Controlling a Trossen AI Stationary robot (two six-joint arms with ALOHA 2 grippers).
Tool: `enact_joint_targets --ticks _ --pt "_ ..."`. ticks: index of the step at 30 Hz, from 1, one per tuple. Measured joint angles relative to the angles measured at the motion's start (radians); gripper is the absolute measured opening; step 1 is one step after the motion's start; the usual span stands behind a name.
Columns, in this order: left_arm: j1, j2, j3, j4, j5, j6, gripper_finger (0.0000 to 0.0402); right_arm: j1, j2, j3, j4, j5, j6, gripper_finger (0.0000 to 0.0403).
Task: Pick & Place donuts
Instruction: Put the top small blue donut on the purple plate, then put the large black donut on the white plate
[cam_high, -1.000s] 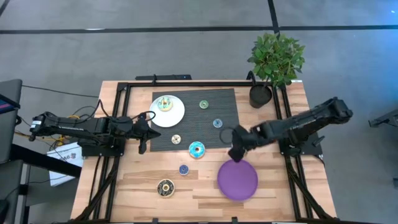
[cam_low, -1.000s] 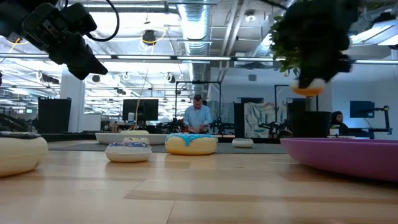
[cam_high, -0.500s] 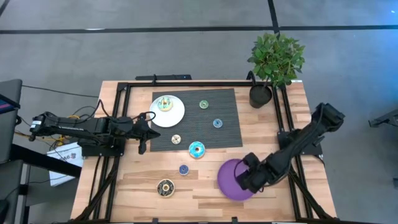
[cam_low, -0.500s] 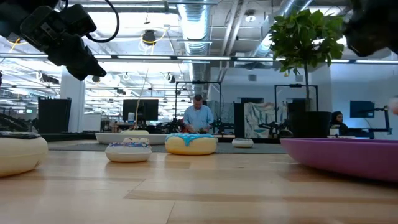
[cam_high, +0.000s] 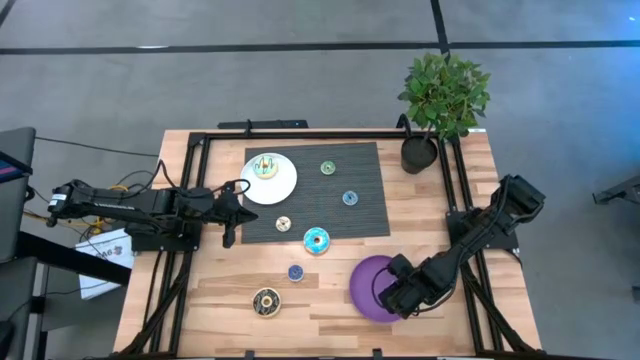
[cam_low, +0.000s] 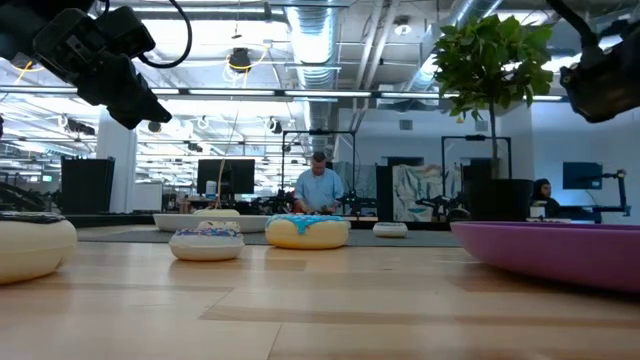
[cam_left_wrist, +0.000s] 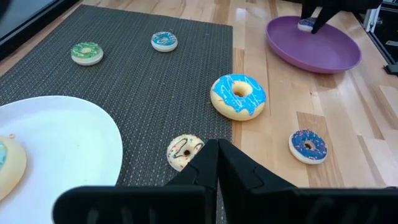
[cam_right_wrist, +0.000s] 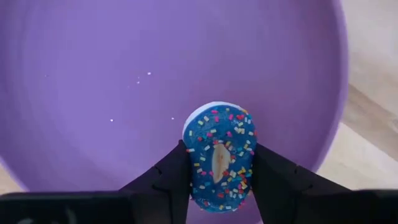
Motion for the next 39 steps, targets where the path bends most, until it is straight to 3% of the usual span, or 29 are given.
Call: enact_joint_targets --ticks 25,39 --pt "0.000 0.000 0.000 0.000 0.000 -0.002 0.0000 -0.002 0.000 0.000 -0.022 0.013 -0.002 0.0254" --pt "0.000 0.000 0.000 0.003 0.000 -0.002 0.0000 -0.039 -0.093 0.000 -0.069 0.003 0.013 0.0260"
